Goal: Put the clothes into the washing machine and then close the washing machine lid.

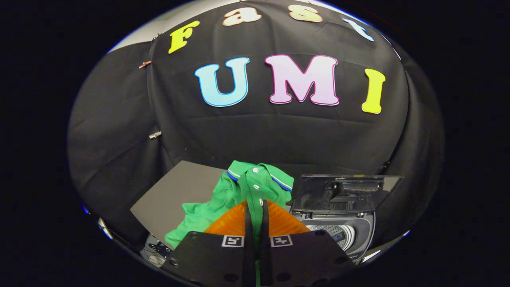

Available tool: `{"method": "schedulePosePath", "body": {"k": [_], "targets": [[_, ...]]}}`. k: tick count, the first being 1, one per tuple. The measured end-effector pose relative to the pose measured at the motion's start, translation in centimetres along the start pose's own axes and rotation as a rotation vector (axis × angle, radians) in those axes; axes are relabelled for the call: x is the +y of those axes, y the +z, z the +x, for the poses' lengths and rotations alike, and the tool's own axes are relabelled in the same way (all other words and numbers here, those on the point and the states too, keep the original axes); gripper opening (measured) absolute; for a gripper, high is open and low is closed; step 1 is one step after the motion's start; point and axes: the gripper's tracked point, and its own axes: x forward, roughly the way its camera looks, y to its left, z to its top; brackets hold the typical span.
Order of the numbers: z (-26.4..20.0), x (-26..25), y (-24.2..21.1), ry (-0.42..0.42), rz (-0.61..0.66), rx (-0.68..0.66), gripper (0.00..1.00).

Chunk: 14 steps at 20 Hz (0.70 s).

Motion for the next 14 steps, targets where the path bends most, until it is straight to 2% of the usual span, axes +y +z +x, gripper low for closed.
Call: {"method": "schedulePosePath", "body": {"k": [4, 9, 14], "targets": [[-1.0, -5.6, 2.4, 0.023, 0.036, -0.05, 0.09], [-1.3, -13.5, 3.0, 0.005, 0.004, -0.091, 0.09], [-0.5, -20.2, -0.6, -0.043, -0.033, -0.042, 0.09]]}}
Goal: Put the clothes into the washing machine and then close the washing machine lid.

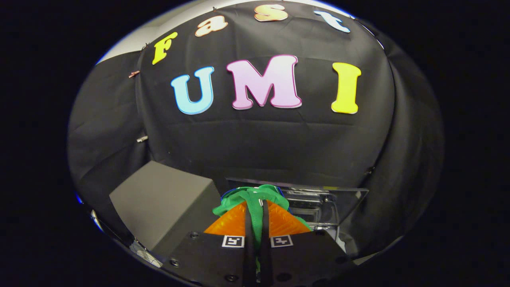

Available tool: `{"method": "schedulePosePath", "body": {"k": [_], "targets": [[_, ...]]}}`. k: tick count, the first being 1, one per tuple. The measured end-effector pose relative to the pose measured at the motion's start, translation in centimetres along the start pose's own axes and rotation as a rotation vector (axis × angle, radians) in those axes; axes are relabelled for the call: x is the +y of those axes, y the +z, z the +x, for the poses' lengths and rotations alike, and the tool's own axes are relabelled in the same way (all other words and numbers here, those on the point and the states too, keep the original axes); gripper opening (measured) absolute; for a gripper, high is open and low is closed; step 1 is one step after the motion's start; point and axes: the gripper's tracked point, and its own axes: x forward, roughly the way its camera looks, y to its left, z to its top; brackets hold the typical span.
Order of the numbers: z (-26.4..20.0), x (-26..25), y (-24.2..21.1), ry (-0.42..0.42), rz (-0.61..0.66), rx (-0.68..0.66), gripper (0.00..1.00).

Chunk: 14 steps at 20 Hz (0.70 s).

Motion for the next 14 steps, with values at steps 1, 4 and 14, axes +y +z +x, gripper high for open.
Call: {"method": "schedulePosePath", "body": {"k": [1, 4, 14], "targets": [[0.6, -1.6, -0.3, -0.026, -0.018, -0.017, 0.09], [2.1, -4.9, -1.9, -0.045, -0.001, -0.016, 0.09], [6.8, -7.1, -13.5, -0.136, 0.118, 0.183, 0.09]]}}
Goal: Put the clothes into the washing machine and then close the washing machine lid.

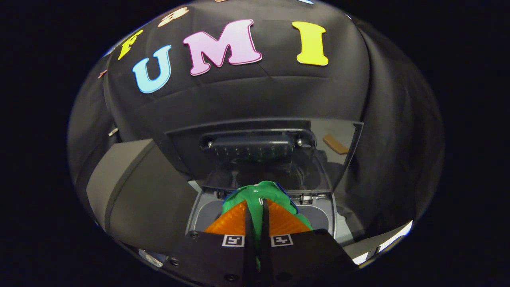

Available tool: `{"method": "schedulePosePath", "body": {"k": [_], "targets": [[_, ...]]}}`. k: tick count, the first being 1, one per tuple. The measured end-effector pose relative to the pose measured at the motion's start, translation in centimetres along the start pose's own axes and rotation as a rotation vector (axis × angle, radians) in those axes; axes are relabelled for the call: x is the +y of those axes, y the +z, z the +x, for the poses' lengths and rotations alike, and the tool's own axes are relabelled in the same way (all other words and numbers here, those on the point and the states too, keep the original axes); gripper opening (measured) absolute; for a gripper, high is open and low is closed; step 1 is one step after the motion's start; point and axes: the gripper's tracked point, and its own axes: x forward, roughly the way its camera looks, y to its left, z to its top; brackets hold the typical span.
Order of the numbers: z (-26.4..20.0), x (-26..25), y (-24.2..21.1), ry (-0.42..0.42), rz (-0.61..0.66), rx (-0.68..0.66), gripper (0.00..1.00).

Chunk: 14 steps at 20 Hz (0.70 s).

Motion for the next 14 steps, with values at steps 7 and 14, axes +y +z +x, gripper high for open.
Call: {"method": "schedulePosePath", "body": {"k": [7, 14], "targets": [[5.1, 0.4, -7.8, -0.03, -0.056, 0.141, 0.1], [7.6, -1.2, -11.5, -0.135, -0.083, 0.222, 0.09]]}}
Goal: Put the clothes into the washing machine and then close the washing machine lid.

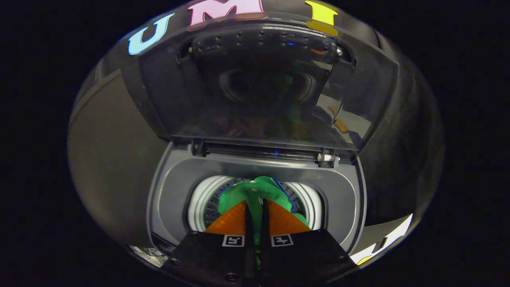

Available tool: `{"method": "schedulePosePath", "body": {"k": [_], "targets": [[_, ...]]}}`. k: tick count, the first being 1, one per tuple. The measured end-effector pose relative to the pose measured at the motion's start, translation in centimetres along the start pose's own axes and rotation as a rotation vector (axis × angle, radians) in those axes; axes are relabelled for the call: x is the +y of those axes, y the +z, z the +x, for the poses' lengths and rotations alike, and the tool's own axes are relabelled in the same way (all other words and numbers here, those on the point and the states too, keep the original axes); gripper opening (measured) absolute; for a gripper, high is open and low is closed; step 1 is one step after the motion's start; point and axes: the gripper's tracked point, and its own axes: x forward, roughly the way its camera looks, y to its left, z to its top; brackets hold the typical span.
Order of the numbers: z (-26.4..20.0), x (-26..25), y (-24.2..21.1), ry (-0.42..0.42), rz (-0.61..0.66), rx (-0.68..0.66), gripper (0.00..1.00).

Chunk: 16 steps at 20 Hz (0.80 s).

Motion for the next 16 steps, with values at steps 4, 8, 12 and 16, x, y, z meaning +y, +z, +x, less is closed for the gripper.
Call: {"method": "schedulePosePath", "body": {"k": [4, 8, 12, 16], "targets": [[1.1, 0.4, -0.8, -0.005, 0.018, 0.004, 0.09], [1.5, 1.1, -1.3, 0.035, 0.031, 0.009, 0.28], [1.6, 0.0, 0.6, -0.006, 0.034, -0.089, 0.93], [0.2, -0.3, 1.4, -0.002, -0.007, -0.115, 1.0]]}}
